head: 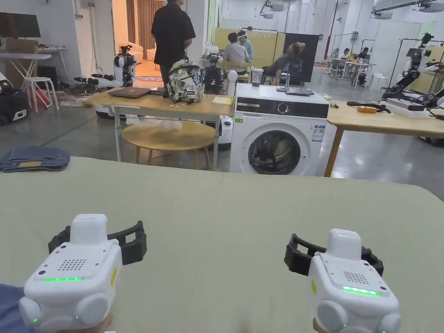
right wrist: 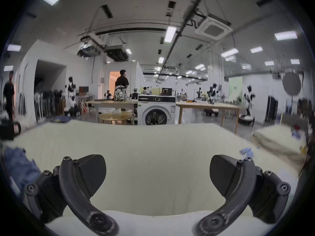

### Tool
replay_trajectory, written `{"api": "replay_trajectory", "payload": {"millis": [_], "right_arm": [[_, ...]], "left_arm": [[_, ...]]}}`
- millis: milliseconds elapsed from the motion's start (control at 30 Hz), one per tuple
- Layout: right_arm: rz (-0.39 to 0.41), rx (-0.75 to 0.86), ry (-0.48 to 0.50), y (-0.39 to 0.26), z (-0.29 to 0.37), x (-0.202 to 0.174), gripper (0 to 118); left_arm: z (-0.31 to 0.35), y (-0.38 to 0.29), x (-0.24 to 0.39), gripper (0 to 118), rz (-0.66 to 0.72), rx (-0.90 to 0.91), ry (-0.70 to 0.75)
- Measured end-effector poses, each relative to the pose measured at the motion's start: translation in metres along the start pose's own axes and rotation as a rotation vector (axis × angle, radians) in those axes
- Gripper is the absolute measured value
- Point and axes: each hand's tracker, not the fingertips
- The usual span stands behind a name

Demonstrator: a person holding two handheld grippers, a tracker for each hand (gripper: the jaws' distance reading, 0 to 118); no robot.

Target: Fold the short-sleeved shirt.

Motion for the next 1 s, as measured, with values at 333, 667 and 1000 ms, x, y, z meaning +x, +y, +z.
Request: {"api": "replay_trajectory", "payload": {"millis": [333, 667, 1000], "right_arm": [[0.042, 0.01, -0.025, 0.019, 0.015, -0.004, 118], [1.291, 0.303, -0.153, -0.018, 0.016, -0.048, 118], [0.609, 0.064, -0.063, 0.0, 0.007, -0.035, 118]], "left_arm": [[0.006, 0.017, 0.011, 107, -0.199, 0.029, 0.167], [0.024, -0.023, 0.064, 107, -1.417, 0.178, 0.208], [0.009, 0.015, 0.028, 107, -0.379, 0.003, 0.103]]}}
